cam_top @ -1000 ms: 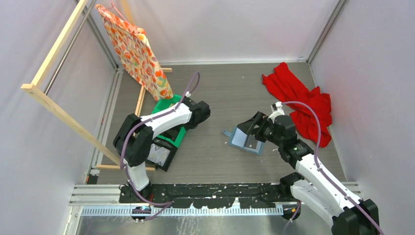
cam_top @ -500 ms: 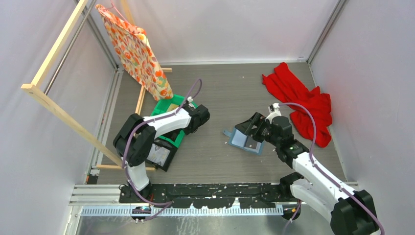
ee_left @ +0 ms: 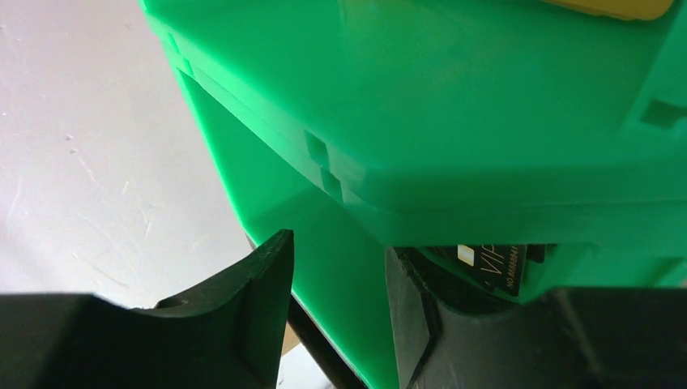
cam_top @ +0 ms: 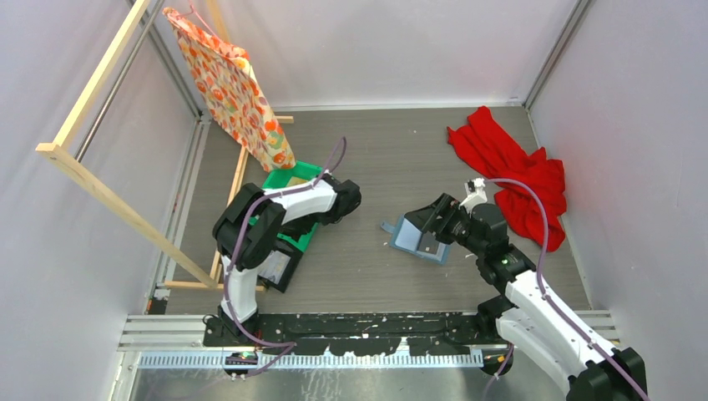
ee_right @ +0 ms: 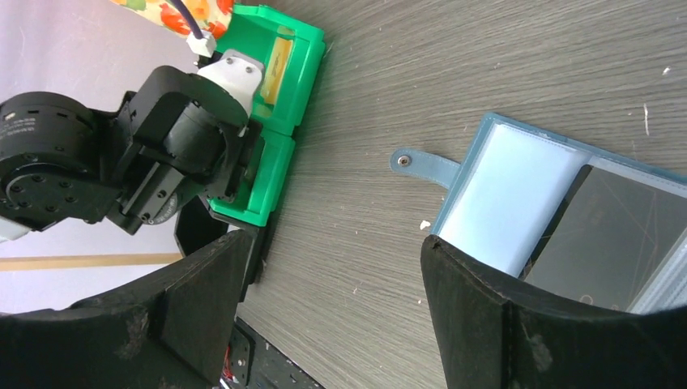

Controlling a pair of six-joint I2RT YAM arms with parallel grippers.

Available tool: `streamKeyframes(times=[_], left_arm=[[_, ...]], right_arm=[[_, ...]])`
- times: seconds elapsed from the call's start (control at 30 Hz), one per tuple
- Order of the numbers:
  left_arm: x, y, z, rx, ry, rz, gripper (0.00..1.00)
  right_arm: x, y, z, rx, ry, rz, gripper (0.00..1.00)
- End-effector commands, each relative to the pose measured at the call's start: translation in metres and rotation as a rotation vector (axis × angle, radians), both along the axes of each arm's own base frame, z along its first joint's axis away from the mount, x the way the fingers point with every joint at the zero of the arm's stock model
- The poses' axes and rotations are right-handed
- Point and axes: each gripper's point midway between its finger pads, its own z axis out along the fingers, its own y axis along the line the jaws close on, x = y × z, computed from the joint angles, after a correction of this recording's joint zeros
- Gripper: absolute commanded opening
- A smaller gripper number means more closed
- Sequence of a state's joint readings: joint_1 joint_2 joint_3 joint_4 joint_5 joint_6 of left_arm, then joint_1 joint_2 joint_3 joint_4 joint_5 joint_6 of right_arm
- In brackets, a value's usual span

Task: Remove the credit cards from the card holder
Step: Place the credit card in the storage box, then reset both arms

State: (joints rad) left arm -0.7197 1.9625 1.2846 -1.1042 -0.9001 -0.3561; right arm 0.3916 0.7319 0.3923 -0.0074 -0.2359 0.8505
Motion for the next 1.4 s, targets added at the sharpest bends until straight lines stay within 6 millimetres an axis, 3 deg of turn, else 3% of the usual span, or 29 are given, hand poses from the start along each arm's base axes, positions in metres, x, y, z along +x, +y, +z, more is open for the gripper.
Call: streamKeyframes(times=[0.0,0.17,0.43,0.6,0.7,0.73,0.77,0.87,1.0,1.13,1.27,1.37], left_arm=[[-0.004,-0.008,0.028,-0.105,-0.034,0.035,0.47],[-0.019,-0.020,0.061,-0.208,-0.034,0.029,0.50],[-0.038,-0.033,0.098,-0.336,-0.057,0.028,0.54],[-0.045,-0.071,0.133,-0.647,-0.102,-0.009,0.54],[-0.047,-0.104,0.171,-0.938,-0.167,-0.092,0.53],[-0.048,-0.113,0.183,-1.018,-0.189,-0.126,0.53],[-0.049,-0.121,0.195,-1.089,-0.207,-0.168,0.53],[-0.051,-0.139,0.228,-1.244,-0.260,-0.260,0.57],[-0.050,-0.145,0.249,-1.316,-0.307,-0.294,0.58],[-0.050,-0.148,0.251,-1.348,-0.325,-0.304,0.58],[-0.049,-0.146,0.245,-1.388,-0.385,-0.310,0.58],[-0.048,-0.147,0.254,-1.437,-0.443,-0.342,0.58]], right_arm=[[-0.002,-0.005,0.000,-0.015,-0.001,-0.022,0.83],[-0.003,-0.007,0.004,-0.022,-0.005,-0.028,0.83],[-0.003,-0.013,-0.002,-0.050,0.019,-0.055,0.83],[0.001,-0.039,-0.004,-0.183,0.066,-0.162,0.83],[0.008,-0.076,0.024,-0.341,0.059,-0.309,0.85],[0.007,-0.095,0.035,-0.422,0.068,-0.374,0.99],[0.010,-0.109,0.067,-0.465,0.045,-0.439,1.00],[0.009,-0.151,0.132,-0.577,0.013,-0.628,1.00],[0.005,-0.172,0.189,-0.622,-0.076,-0.718,1.00],[-0.002,-0.186,0.205,-0.634,-0.114,-0.778,1.00],[-0.012,-0.198,0.199,-0.645,-0.123,-0.824,1.00],[-0.016,-0.199,0.195,-0.627,-0.140,-0.832,1.00]])
